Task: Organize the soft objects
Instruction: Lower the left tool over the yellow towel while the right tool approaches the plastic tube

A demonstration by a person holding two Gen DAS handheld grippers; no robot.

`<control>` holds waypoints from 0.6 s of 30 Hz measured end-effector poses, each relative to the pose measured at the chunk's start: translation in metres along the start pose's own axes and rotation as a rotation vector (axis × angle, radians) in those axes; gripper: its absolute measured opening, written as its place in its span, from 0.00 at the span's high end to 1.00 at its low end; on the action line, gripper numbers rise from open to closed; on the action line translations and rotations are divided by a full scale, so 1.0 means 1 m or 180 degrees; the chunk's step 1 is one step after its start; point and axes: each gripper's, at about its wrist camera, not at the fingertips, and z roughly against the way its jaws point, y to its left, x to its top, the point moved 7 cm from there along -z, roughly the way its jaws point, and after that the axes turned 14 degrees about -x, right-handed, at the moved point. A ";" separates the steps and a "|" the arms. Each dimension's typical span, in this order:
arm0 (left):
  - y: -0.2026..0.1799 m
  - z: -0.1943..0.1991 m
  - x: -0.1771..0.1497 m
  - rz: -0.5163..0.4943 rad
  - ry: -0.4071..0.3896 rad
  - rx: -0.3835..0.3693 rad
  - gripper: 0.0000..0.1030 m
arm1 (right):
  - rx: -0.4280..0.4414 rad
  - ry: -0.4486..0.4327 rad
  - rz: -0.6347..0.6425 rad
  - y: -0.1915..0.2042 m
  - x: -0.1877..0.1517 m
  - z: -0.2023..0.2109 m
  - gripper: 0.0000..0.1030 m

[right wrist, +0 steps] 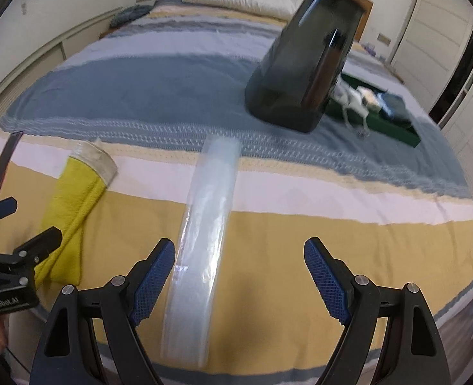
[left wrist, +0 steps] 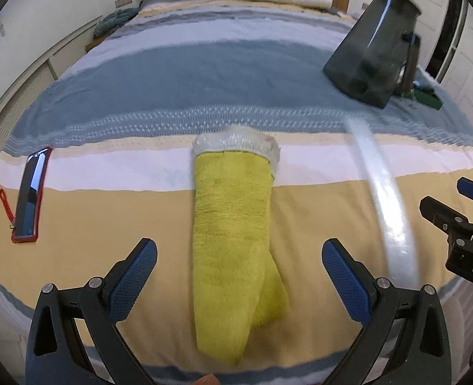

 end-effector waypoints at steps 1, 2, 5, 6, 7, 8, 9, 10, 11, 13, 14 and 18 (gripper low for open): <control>0.001 -0.005 0.000 0.0002 0.0036 0.0027 0.02 | 0.0029 0.0038 0.0001 0.005 0.001 -0.009 0.19; 0.003 -0.011 0.001 0.0019 0.0062 0.0044 0.02 | 0.0065 0.0070 0.0009 0.009 0.002 -0.016 0.19; 0.008 -0.020 0.004 0.0054 0.0075 0.0080 0.02 | 0.0084 0.0159 0.0012 0.020 0.004 -0.038 0.19; 0.010 -0.022 0.005 0.0060 0.0081 0.0098 0.02 | 0.0090 0.0192 -0.0014 0.022 0.004 -0.044 0.19; 0.011 -0.024 0.006 0.0065 0.0082 0.0097 0.02 | 0.0109 0.0222 -0.0042 0.024 0.004 -0.049 0.19; 0.012 -0.027 0.007 0.0067 0.0077 0.0097 0.02 | 0.0142 0.0257 -0.0069 0.027 0.004 -0.055 0.19; 0.012 -0.030 0.007 0.0067 0.0080 0.0106 0.02 | 0.0159 0.0278 -0.0082 0.029 0.004 -0.059 0.19; 0.013 -0.033 0.007 0.0065 0.0091 0.0110 0.02 | 0.0154 0.0291 -0.0082 0.032 0.004 -0.063 0.19; 0.014 -0.035 0.007 0.0064 0.0094 0.0104 0.02 | 0.0138 0.0301 -0.0078 0.036 0.005 -0.068 0.19; 0.015 -0.040 0.006 0.0082 0.0113 0.0100 0.02 | 0.0142 0.0342 -0.0065 0.042 0.004 -0.079 0.18; 0.016 -0.043 0.006 0.0103 0.0122 0.0083 0.02 | 0.0134 0.0364 -0.0051 0.045 0.003 -0.084 0.18; 0.022 -0.050 0.004 0.0173 0.0153 0.0026 0.02 | 0.0072 0.0405 0.0004 0.057 -0.003 -0.101 0.15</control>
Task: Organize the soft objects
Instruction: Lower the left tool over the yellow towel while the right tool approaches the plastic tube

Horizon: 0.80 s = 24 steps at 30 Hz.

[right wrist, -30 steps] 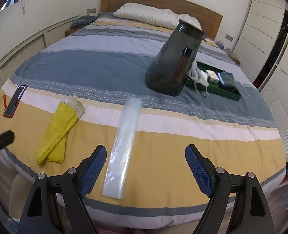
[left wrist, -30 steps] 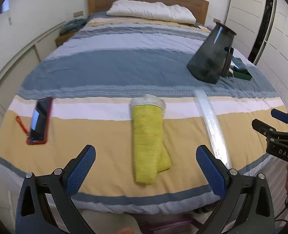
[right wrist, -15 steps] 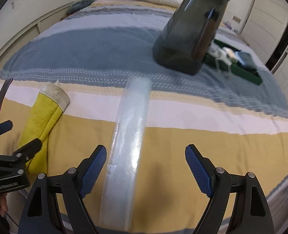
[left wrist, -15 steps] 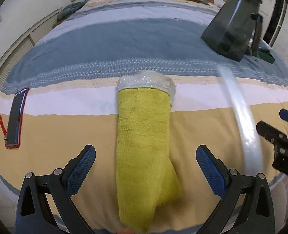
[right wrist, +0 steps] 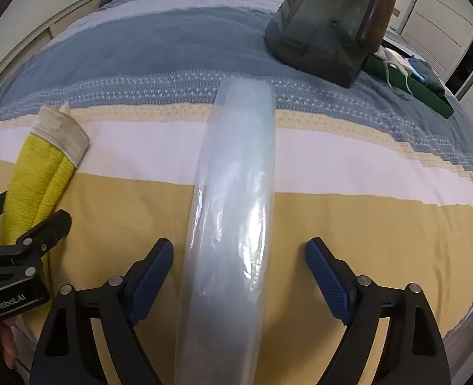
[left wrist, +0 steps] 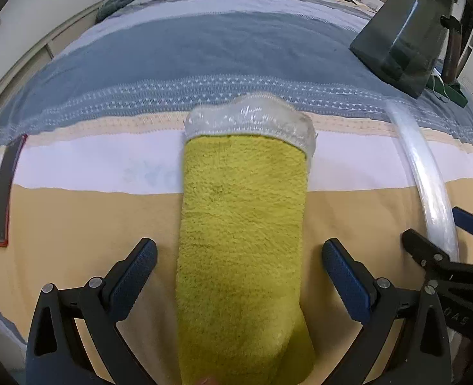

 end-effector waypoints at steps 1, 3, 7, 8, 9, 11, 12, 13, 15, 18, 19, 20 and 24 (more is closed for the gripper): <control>0.000 -0.001 0.000 -0.0002 0.0005 -0.0001 0.02 | -0.0004 -0.0002 -0.0006 0.001 0.001 -0.003 0.13; 0.001 -0.001 -0.001 -0.0009 0.0002 -0.0008 0.02 | -0.0022 -0.0016 -0.0023 0.003 0.002 -0.008 0.11; 0.002 -0.001 0.001 0.0020 0.0019 -0.0055 0.02 | -0.0057 -0.0037 -0.0026 0.009 0.001 -0.013 0.11; 0.002 -0.002 0.001 0.0028 0.0030 -0.0060 0.02 | -0.0068 -0.0047 -0.0023 0.011 0.001 -0.014 0.11; 0.002 -0.003 0.001 0.0030 0.0034 -0.0062 0.02 | -0.0074 -0.0050 -0.0024 0.011 0.000 -0.014 0.11; 0.004 -0.004 0.001 0.0034 0.0029 -0.0061 0.02 | -0.0084 -0.0050 -0.0030 0.014 0.001 -0.015 0.11; 0.005 -0.004 0.001 0.0030 0.0030 -0.0055 0.02 | -0.0087 -0.0054 -0.0031 0.014 0.000 -0.015 0.12; 0.006 -0.003 0.000 0.0023 0.0028 -0.0051 0.02 | -0.0090 -0.0064 -0.0026 0.012 0.001 -0.014 0.13; 0.005 -0.004 0.001 0.0019 0.0027 -0.0046 0.02 | -0.0084 -0.0081 -0.0016 0.010 0.000 -0.013 0.17; 0.004 -0.006 0.001 0.0020 0.0025 -0.0040 0.02 | -0.0084 -0.0114 -0.0001 0.012 -0.002 -0.011 0.21; 0.003 -0.007 0.001 0.0017 0.0025 -0.0035 0.02 | -0.0081 -0.0121 -0.0002 0.013 -0.002 -0.012 0.21; 0.003 -0.008 0.002 0.0016 0.0023 -0.0032 0.02 | -0.0076 -0.0131 -0.0004 0.012 -0.002 -0.012 0.22; 0.002 -0.008 0.001 0.0017 0.0026 -0.0028 0.02 | -0.0056 -0.0157 -0.0004 0.011 -0.005 -0.007 0.28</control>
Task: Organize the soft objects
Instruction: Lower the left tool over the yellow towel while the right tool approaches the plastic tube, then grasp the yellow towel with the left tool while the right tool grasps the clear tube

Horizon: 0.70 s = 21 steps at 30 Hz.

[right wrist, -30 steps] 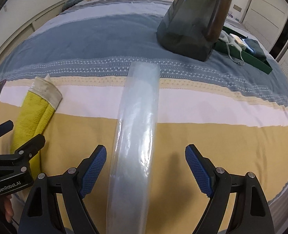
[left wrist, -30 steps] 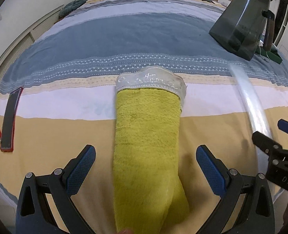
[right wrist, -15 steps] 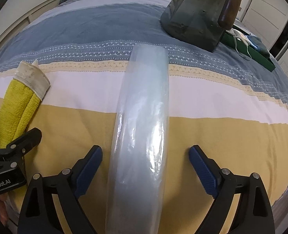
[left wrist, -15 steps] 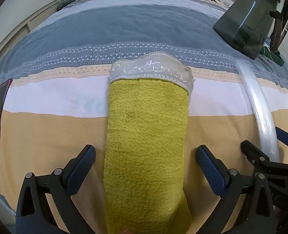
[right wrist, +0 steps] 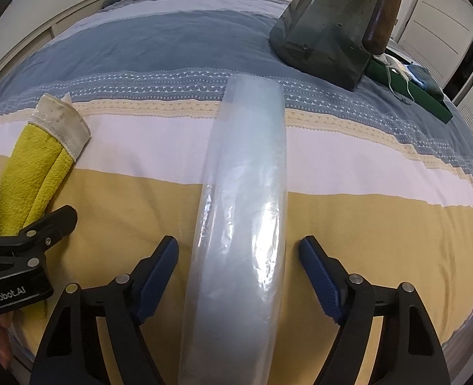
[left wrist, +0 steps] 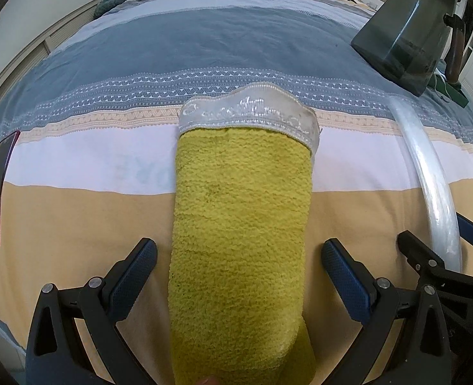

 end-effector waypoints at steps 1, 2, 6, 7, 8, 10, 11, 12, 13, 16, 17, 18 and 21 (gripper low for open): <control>-0.001 0.000 0.000 0.0001 0.0002 0.0003 0.02 | 0.0008 -0.0006 -0.0001 0.000 0.000 0.001 0.29; -0.001 0.000 0.000 0.0003 0.0003 0.0004 0.02 | 0.0018 -0.0017 0.0007 0.001 -0.001 0.001 0.32; -0.003 -0.004 0.003 0.0001 0.0008 0.0010 0.02 | 0.0051 -0.0036 0.0038 0.004 0.000 0.006 0.40; -0.004 -0.004 0.003 0.0002 0.0008 0.0012 0.02 | 0.0059 -0.0039 0.0041 0.004 -0.001 0.007 0.40; -0.003 -0.004 0.003 0.0002 0.0009 0.0010 0.02 | 0.0064 -0.0040 0.0039 0.004 -0.001 0.008 0.40; -0.003 -0.005 0.003 0.0001 0.0007 0.0012 0.02 | 0.0071 -0.0041 0.0032 0.003 0.000 0.007 0.41; -0.003 -0.005 0.003 -0.0001 0.0008 0.0014 0.02 | 0.0071 -0.0043 0.0029 0.003 0.000 0.007 0.41; -0.003 -0.005 0.003 -0.0002 0.0009 0.0016 0.02 | 0.0071 -0.0045 0.0030 0.003 -0.001 0.007 0.42; -0.003 -0.005 0.003 -0.0003 0.0010 0.0020 0.02 | 0.0072 -0.0048 0.0030 0.003 -0.001 0.008 0.42; -0.003 -0.007 0.004 -0.0002 0.0014 0.0023 0.02 | 0.0072 -0.0050 0.0029 0.003 -0.001 0.008 0.44; -0.003 -0.007 0.004 -0.0001 0.0017 0.0022 0.02 | 0.0075 -0.0050 0.0033 0.003 -0.002 0.008 0.45; -0.003 -0.007 0.004 0.0005 0.0017 0.0022 0.02 | 0.0074 -0.0050 0.0036 0.004 -0.002 0.009 0.48; -0.003 -0.006 0.004 0.0023 0.0032 0.0050 0.08 | 0.0076 -0.0058 0.0046 0.005 -0.001 0.010 0.61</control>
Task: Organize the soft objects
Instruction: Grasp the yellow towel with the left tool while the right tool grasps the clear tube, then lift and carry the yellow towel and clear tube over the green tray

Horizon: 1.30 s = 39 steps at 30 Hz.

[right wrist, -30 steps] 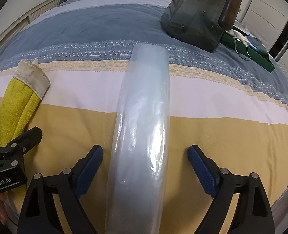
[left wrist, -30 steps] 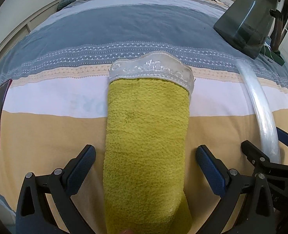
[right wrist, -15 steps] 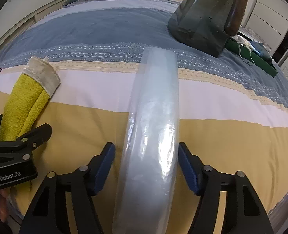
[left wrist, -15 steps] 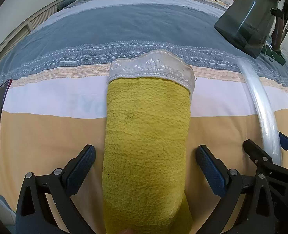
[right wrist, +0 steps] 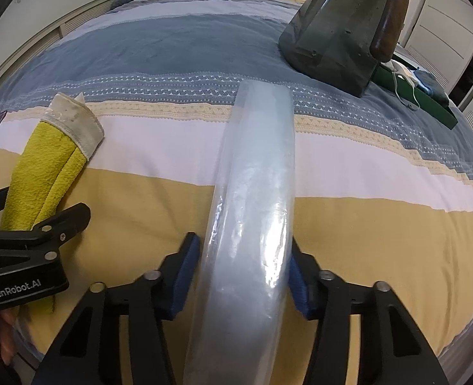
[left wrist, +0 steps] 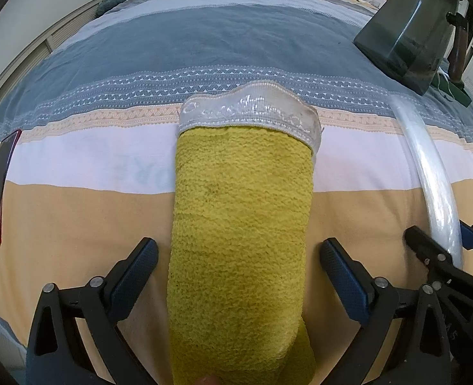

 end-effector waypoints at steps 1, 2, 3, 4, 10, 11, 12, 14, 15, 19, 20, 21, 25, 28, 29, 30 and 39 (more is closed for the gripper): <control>0.000 0.001 0.000 0.0002 -0.0003 0.0014 0.12 | 0.0016 -0.0004 0.0004 0.000 0.000 0.001 0.65; -0.001 0.002 0.000 -0.0006 -0.0010 0.0029 0.24 | 0.0028 -0.0010 0.0008 0.000 0.001 0.002 0.71; -0.002 0.002 0.001 -0.0031 -0.0028 0.0061 0.41 | 0.0040 -0.0019 0.0013 0.000 0.001 0.003 0.80; -0.003 0.003 0.002 -0.0049 -0.0042 0.0085 0.50 | 0.0048 -0.0034 0.0018 -0.001 0.002 0.004 0.84; -0.006 0.008 0.006 0.0023 -0.0061 -0.0043 0.84 | 0.0137 -0.0086 0.0067 -0.006 0.004 0.008 0.94; -0.006 0.011 0.006 0.0051 -0.0077 -0.0063 0.85 | 0.0151 -0.0105 0.0077 -0.007 0.004 0.009 0.94; -0.006 0.014 0.007 0.0066 -0.0095 -0.0062 0.85 | 0.0167 -0.0119 0.0085 -0.008 0.003 0.010 0.95; -0.007 0.022 0.010 0.0062 -0.0136 -0.0040 0.85 | 0.0211 -0.0125 0.0065 -0.013 0.004 0.011 0.95; -0.008 0.026 0.011 0.0058 -0.0156 -0.0032 0.85 | 0.0232 -0.0141 0.0054 -0.015 0.004 0.014 0.95; -0.027 0.045 0.016 -0.0026 -0.0212 -0.0020 0.85 | 0.0292 -0.0226 0.0016 -0.032 0.004 0.027 0.95; -0.032 0.048 0.015 -0.0065 -0.0217 -0.0033 0.85 | 0.0298 -0.0240 0.0003 -0.037 0.004 0.030 0.95; -0.039 0.052 0.015 -0.0109 -0.0220 -0.0059 0.85 | 0.0298 -0.0261 -0.0016 -0.044 0.003 0.034 0.95; -0.082 0.068 0.017 -0.0365 -0.0240 -0.0214 0.85 | 0.0249 -0.0304 -0.0148 -0.081 -0.007 0.050 0.95; -0.123 0.075 0.016 -0.0563 -0.0208 -0.0425 0.85 | 0.0157 -0.0286 -0.0262 -0.120 -0.018 0.057 0.95; -0.138 0.076 0.017 -0.0636 -0.0191 -0.0503 0.85 | 0.0122 -0.0285 -0.0285 -0.132 -0.021 0.059 0.95; -0.153 0.078 0.017 -0.0704 -0.0180 -0.0574 0.85 | 0.0074 -0.0290 -0.0301 -0.144 -0.024 0.061 0.95; -0.256 0.095 0.039 -0.1078 -0.0182 -0.1074 0.85 | -0.0374 -0.0364 -0.0578 -0.266 -0.034 0.078 0.95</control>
